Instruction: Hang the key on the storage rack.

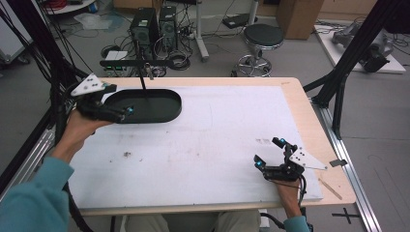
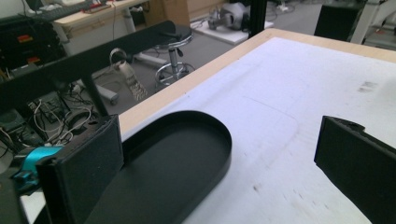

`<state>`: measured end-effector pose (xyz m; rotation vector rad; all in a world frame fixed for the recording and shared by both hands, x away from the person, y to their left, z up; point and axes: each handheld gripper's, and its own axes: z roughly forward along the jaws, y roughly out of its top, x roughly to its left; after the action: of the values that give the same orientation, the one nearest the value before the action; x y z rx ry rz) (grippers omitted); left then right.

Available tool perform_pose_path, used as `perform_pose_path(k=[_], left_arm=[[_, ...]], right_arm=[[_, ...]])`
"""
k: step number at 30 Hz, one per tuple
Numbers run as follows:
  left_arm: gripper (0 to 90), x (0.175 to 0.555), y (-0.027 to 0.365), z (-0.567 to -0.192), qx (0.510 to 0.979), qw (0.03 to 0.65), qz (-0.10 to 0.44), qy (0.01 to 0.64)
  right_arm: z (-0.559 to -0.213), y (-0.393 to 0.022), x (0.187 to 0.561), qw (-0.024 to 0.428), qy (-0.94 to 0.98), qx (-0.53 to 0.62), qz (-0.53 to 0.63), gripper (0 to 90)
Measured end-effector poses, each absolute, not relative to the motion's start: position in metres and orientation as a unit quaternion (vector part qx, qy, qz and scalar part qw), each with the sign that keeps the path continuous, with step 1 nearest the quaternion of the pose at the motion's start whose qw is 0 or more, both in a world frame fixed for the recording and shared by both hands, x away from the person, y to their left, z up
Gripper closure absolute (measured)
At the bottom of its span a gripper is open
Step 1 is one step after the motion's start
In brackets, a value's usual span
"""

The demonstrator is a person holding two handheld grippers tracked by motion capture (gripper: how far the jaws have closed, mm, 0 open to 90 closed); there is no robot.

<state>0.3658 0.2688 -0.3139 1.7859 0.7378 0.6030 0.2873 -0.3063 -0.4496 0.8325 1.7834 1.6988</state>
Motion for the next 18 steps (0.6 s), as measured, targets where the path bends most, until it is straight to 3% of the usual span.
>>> perform_pose_path(k=[7, 18], left_arm=[[1.7, 0.321, 0.286, -0.347, 0.712, 0.575, 0.268, 0.3], [1.7, 0.291, 0.282, -0.41, 0.67, 0.614, 0.28, 0.309]], right_arm=[[-0.45, -0.306, 0.287, 0.267, 0.663, 0.309, 0.627, 0.5], [-0.449, -0.306, 0.287, 0.267, 0.663, 0.31, 0.627, 0.6]])
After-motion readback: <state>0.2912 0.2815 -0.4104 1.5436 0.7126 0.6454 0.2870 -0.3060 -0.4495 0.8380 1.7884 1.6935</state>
